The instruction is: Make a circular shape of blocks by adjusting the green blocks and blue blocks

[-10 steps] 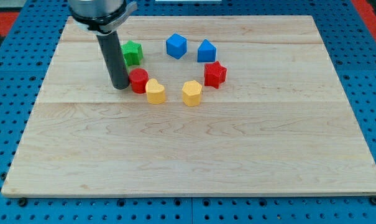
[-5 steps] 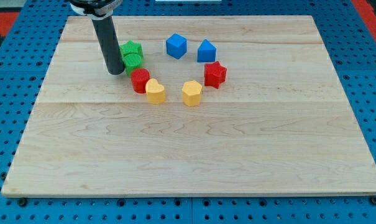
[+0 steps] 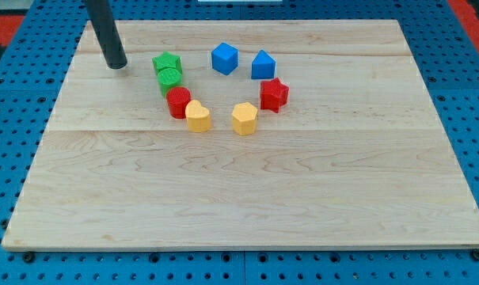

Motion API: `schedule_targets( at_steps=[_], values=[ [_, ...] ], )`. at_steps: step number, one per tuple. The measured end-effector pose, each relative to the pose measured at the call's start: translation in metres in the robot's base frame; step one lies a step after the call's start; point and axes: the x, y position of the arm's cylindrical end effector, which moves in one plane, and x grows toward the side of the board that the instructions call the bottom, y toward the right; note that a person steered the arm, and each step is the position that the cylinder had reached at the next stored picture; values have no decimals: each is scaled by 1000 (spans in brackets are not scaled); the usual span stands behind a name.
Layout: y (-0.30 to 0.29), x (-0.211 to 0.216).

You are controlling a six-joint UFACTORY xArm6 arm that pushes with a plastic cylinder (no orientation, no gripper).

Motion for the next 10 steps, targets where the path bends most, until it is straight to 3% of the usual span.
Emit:
schedule_targets(
  at_steps=[4,6,7,10],
  values=[
    [79,-7],
    [78,-52],
    [110,-55],
    [145,-30]
  ],
)
